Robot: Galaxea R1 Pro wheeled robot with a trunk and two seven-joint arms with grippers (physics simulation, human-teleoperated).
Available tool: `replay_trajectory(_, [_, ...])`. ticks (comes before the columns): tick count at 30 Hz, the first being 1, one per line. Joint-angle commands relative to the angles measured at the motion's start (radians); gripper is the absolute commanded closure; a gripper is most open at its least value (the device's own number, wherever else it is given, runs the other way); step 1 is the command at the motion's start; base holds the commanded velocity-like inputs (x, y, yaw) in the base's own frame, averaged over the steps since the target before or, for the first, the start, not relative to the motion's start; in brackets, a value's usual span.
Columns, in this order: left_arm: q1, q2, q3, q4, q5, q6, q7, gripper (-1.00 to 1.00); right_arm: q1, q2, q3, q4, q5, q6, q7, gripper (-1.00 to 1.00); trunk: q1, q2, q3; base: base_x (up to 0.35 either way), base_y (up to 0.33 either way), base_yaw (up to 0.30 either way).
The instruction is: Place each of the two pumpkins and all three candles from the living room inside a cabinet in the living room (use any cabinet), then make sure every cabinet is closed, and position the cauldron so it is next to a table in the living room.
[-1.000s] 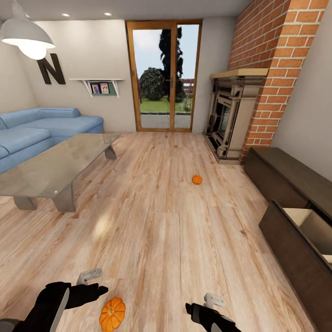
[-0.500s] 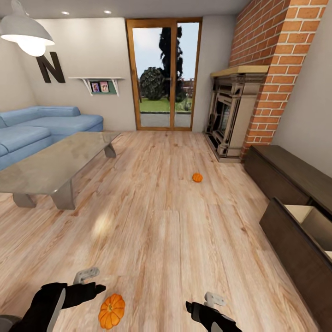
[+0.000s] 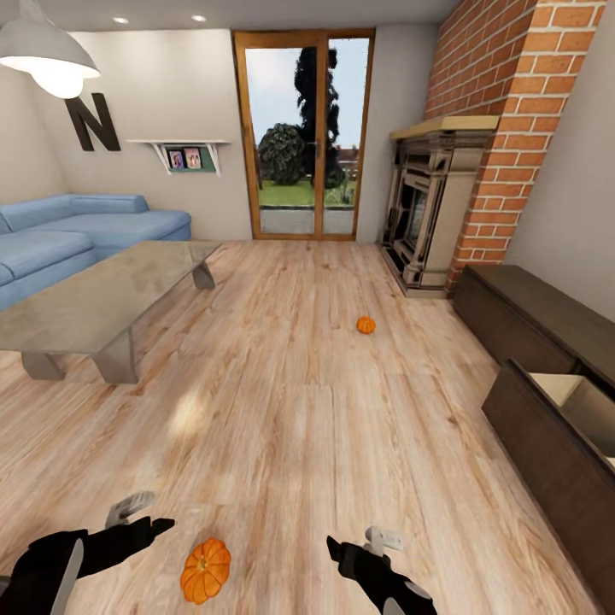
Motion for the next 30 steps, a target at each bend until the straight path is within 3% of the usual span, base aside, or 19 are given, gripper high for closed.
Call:
replay_trajectory(1, [0.0, 0.008, 0.008, 0.001, 0.001, 0.0, -0.018, -1.0, 0.008, -0.006, 0.001, -0.028, 0.0, 0.002, 0.0, -1.0, 0.004, -0.007, -0.003, 0.0, 0.0, 0.0])
replay_trajectory(7, [0.0, 0.039, 0.05, 0.004, 0.002, 0.0, -0.111, -1.0, 0.025, -0.036, 0.002, -0.228, -0.002, 0.056, 0.0, -1.0, 0.027, -0.049, -0.022, 0.0, 0.0, 0.0])
replay_trajectory(11, [0.0, 0.07, 0.061, 0.017, 0.002, 0.0, -0.172, -1.0, 0.028, -0.039, -0.014, -0.433, -0.005, 0.219, -0.004, -1.0, 0.042, -0.077, -0.035, 0.0, 0.0, 0.0])
replay_trajectory(14, [0.0, 0.08, 0.063, 0.053, 0.003, -0.03, -0.182, -1.0, 0.028, -0.03, -0.051, -0.541, -0.009, 0.3, -0.007, -1.0, 0.054, -0.098, -0.044, 0.0, 0.0, 0.0])
replay_trajectory(19, [-0.007, 0.083, 0.063, 0.105, 0.003, -0.109, -0.19, -1.0, 0.029, -0.022, -0.089, -0.578, -0.015, 0.347, -0.007, -1.0, 0.073, -0.133, -0.06, 0.0, 0.0, 0.0])
replay_trajectory(26, [-0.01, 0.084, 0.064, 0.131, 0.006, -0.131, -0.201, -1.0, 0.027, -0.022, -0.097, -0.596, -0.014, 0.389, -0.007, -1.0, 0.1, -0.182, -0.082, 0.0, 0.0, 0.0])
replay_trajectory(28, [-0.011, 0.085, 0.063, 0.133, 0.03, -0.132, -0.202, -1.0, 0.028, -0.024, -0.098, -0.62, -0.014, 0.402, -0.007, -1.0, 0.107, -0.196, -0.088, 0.0, 0.0, 0.0])
replay_trajectory(30, [-0.012, 0.085, 0.062, 0.134, 0.076, -0.132, -0.203, -1.0, 0.027, -0.022, -0.098, -0.652, -0.015, 0.412, -0.007, -1.0, 0.115, -0.21, -0.094, 0.0, 0.0, 0.0])
